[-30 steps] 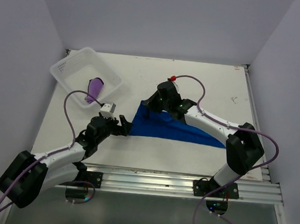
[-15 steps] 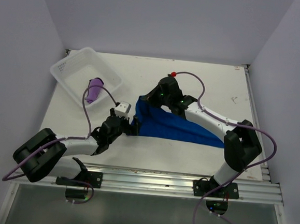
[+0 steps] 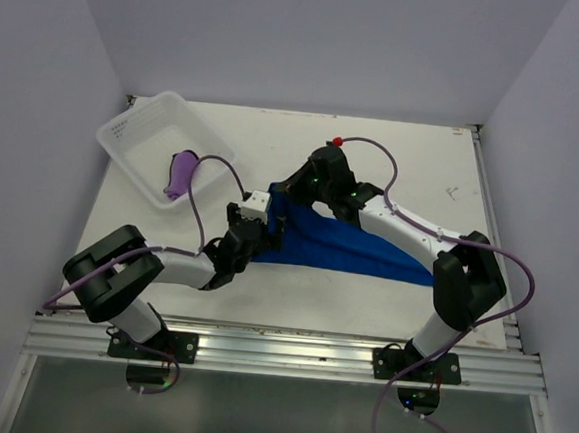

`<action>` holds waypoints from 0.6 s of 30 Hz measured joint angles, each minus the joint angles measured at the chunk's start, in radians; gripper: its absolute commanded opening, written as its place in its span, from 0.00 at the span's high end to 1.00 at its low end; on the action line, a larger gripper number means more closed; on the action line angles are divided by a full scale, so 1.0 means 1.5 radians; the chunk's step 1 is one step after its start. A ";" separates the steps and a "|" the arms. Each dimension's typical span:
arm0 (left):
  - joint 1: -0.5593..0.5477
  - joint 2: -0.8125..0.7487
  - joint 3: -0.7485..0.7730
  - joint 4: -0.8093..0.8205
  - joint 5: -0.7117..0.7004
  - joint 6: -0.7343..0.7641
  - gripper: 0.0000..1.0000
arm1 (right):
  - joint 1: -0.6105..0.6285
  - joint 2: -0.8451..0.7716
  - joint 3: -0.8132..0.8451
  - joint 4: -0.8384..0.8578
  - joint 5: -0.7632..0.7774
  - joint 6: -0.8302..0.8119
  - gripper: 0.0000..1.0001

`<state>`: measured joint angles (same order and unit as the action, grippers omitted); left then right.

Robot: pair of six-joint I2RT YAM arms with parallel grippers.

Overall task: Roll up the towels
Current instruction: Fold the towel

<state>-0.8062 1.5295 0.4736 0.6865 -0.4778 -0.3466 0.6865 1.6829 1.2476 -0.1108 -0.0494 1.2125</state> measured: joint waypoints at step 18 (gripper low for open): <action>0.019 0.074 0.042 -0.016 -0.109 0.042 0.00 | -0.002 -0.024 -0.033 0.006 -0.014 0.000 1.00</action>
<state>-0.7773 1.6409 0.5369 0.6624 -0.6407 -0.2836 0.6838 1.6466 1.1984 -0.1017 -0.0711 1.2125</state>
